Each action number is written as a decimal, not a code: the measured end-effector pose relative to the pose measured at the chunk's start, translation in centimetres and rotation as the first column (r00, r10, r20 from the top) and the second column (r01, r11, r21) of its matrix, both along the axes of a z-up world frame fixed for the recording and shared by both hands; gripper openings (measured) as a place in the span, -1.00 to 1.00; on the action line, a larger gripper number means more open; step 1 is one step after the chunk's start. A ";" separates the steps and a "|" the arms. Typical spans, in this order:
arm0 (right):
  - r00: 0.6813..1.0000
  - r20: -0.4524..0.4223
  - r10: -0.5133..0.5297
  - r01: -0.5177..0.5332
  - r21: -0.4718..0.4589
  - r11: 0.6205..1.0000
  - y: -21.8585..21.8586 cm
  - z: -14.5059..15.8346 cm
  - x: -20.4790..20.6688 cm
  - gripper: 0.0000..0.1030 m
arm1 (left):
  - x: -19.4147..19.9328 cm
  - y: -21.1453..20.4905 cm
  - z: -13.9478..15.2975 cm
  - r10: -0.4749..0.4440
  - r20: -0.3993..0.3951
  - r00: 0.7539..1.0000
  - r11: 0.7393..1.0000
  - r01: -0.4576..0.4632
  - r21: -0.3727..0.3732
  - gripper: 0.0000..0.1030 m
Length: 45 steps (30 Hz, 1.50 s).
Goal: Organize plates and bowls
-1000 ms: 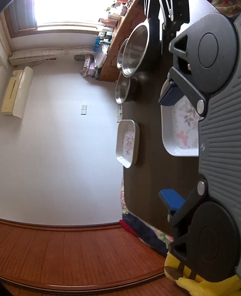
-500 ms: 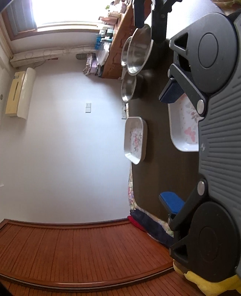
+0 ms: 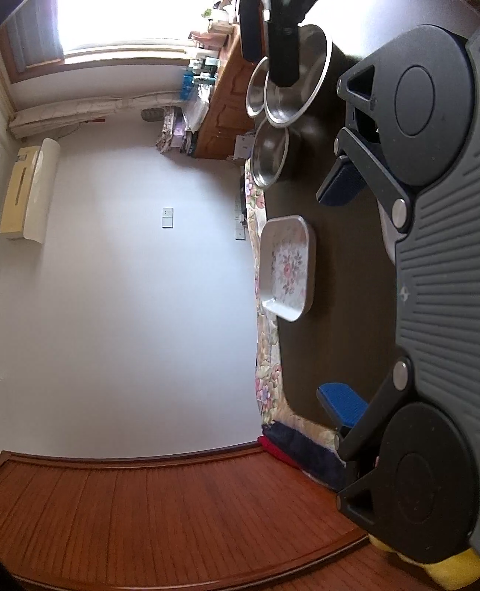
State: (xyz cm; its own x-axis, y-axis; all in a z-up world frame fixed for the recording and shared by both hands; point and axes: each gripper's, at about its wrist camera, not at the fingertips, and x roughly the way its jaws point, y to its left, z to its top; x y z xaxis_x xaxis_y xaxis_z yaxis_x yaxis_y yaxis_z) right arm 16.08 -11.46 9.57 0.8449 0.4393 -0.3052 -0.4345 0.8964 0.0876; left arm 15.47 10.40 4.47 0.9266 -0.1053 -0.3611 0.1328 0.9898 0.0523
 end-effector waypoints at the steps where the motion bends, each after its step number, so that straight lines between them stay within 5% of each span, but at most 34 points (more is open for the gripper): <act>1: 1.000 -0.012 -0.001 0.001 0.011 1.000 0.1 0.2 0.7 1.00 | 0.6 0.2 0.1 -0.003 -0.002 1.000 1.000 0.003 0.005 1.00; 11: 0.989 -0.147 0.022 -0.021 0.012 1.000 3.9 1.6 9.1 0.97 | 9.8 1.8 1.5 -0.073 -0.091 0.993 0.997 0.073 -0.003 1.00; 14: 0.980 -0.197 0.027 -0.025 0.014 1.000 4.9 1.7 11.6 0.68 | 12.3 1.7 1.8 -0.079 -0.098 0.992 0.996 0.083 0.031 1.00; 25: 0.940 -0.341 0.003 -0.004 -0.002 1.000 6.4 -0.8 16.9 0.41 | 17.5 2.2 0.2 -0.081 -0.137 0.987 0.997 0.082 0.008 0.93; 32: 0.915 -0.403 -0.028 0.020 -0.025 0.999 6.7 -1.8 19.9 0.14 | 21.3 2.1 -1.7 -0.100 -0.217 0.971 0.995 0.096 -0.030 0.57; 38: 0.910 -0.414 -0.036 0.028 -0.025 0.999 6.3 -2.1 20.7 0.14 | 23.7 1.8 -3.1 -0.096 -0.255 0.962 0.995 0.090 -0.036 0.49; 45: 0.899 -0.433 -0.062 0.046 -0.048 0.998 6.6 -2.7 21.6 0.14 | 25.6 1.7 -4.1 -0.087 -0.292 0.953 0.996 0.078 -0.042 0.16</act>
